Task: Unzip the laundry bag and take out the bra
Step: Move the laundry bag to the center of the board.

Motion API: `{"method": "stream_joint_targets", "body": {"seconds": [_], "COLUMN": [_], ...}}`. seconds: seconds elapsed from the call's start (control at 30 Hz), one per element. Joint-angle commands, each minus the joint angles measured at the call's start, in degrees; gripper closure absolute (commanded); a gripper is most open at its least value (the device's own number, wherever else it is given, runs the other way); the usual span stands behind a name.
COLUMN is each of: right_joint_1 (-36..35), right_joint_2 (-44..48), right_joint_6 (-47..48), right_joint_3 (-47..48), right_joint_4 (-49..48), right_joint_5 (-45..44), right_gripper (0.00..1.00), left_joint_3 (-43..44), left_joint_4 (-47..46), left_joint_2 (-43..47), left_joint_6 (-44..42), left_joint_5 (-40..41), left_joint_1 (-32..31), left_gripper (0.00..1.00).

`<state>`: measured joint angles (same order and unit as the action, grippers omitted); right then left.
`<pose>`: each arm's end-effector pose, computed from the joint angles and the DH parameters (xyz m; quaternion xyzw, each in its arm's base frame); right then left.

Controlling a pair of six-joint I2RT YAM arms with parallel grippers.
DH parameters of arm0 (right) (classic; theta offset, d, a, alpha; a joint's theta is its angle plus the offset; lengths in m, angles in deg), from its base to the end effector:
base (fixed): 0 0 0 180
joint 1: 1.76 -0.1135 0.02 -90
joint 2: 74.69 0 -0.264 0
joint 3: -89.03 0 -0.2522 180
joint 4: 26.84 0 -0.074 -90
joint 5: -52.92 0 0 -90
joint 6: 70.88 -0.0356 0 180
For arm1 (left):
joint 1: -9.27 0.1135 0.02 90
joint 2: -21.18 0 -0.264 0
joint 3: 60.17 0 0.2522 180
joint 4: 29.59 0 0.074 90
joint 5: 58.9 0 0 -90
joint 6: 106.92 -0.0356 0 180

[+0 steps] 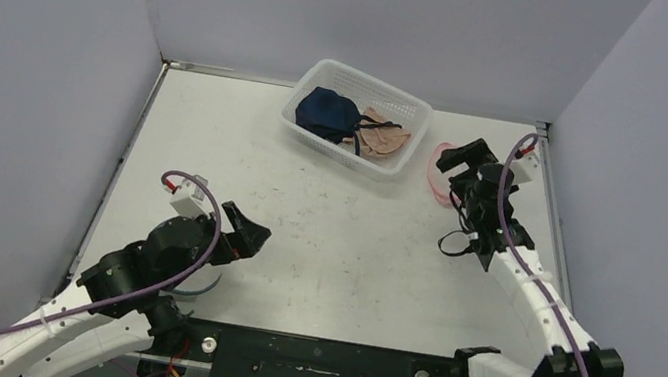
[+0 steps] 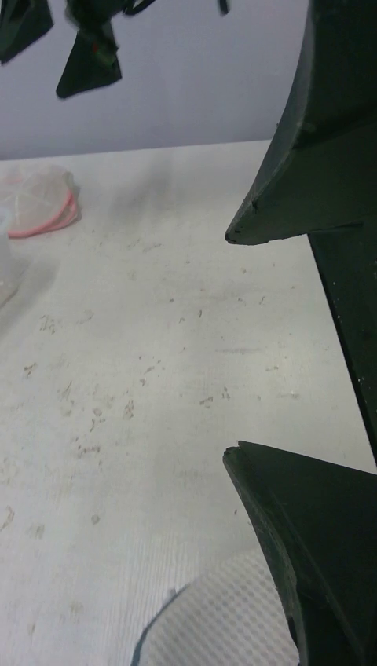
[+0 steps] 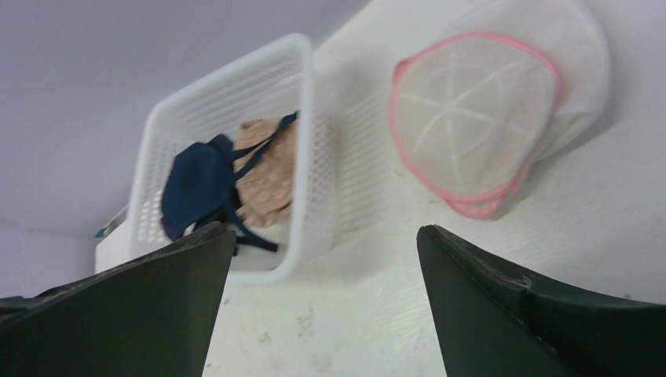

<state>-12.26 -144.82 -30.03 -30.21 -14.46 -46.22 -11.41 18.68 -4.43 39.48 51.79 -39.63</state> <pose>0.2768 0.0456 0.2803 0.3153 0.7639 0.2209 0.5180 0.0824 -0.0754 0.2812 -0.1504 0.8222 -0.3275 0.4406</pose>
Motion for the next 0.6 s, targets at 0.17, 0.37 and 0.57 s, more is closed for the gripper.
{"method": "stream_joint_targets", "body": {"seconds": [0.17,0.37,0.57], "right_joint_1": [-24.81,-39.32,-47.75], "right_joint_2": [17.93,17.68,9.08], "right_joint_6": [8.46,7.60,5.37], "right_joint_3": [-5.33,-19.80,-25.44], "right_joint_4": [4.36,-4.39,-14.88], "right_joint_5": [-0.04,2.71,3.51], "right_gripper": [0.13,0.15,0.16], "left_joint_3": [9.88,18.39,28.13], "left_joint_4": [19.41,41.83,53.24], "left_joint_2": [1.65,-1.98,-6.39], "left_joint_6": [2.38,13.19,16.01], "left_joint_5": [17.11,27.68,35.88], "left_joint_1": [0.70,0.66,-0.08], "left_gripper": [0.04,0.04,0.04]}}
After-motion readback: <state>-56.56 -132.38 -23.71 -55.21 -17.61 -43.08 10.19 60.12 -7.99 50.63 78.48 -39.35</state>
